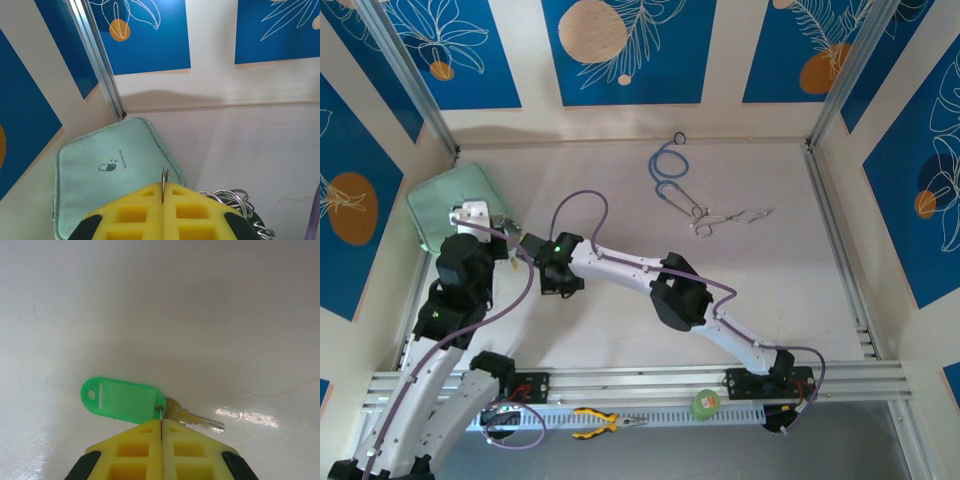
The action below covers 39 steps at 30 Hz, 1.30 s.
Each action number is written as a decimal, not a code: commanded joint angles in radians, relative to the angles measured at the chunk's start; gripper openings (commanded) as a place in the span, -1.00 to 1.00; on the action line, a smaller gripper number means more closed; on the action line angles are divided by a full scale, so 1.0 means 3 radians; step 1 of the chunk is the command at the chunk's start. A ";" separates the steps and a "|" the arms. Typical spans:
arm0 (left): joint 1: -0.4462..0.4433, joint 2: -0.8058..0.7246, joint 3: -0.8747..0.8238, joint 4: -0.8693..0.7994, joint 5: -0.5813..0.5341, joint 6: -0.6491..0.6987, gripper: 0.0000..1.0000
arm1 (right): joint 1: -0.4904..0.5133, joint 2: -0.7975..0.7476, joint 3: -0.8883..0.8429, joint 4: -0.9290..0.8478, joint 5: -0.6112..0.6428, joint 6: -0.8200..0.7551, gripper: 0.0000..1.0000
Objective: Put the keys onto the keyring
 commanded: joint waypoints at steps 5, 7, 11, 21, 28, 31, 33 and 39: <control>0.0033 -0.0048 0.0159 0.0138 0.0026 0.0118 -1.00 | 0.0027 -0.0750 -0.0562 0.0208 0.0033 -0.0418 -1.00; 0.0034 -0.0016 0.0154 0.0136 0.0144 0.0167 -1.00 | -0.0050 -0.1094 -0.0974 0.0388 -0.0172 -0.0722 -1.00; 0.0028 0.0074 0.0124 0.0200 0.0588 0.0261 -1.00 | -0.0197 -0.1830 -0.1983 0.0722 -0.0335 -0.1113 -1.00; -0.0057 0.0365 0.0000 0.0481 0.1932 0.0341 -1.00 | -0.1126 -0.3158 -0.3651 0.0761 -0.0829 -0.2148 -1.00; -0.0606 0.0756 -0.0182 0.0770 0.2293 0.0674 -1.00 | -0.1580 -0.3403 -0.3912 0.0365 -0.1125 -0.2549 -1.00; -0.0795 0.0925 -0.0214 0.0794 0.2325 0.0836 -1.00 | -0.1597 -0.3404 -0.4050 0.0451 -0.1019 -0.2510 -1.00; -0.0803 0.1015 -0.0254 0.0822 0.2359 0.0834 -1.00 | -0.1598 -0.3394 -0.4152 0.0600 -0.1065 -0.2451 -1.00; -0.0824 0.1034 -0.0390 0.0873 0.2521 0.0876 -1.00 | -0.1562 -0.3175 -0.4287 0.0933 -0.1171 -0.2340 -1.00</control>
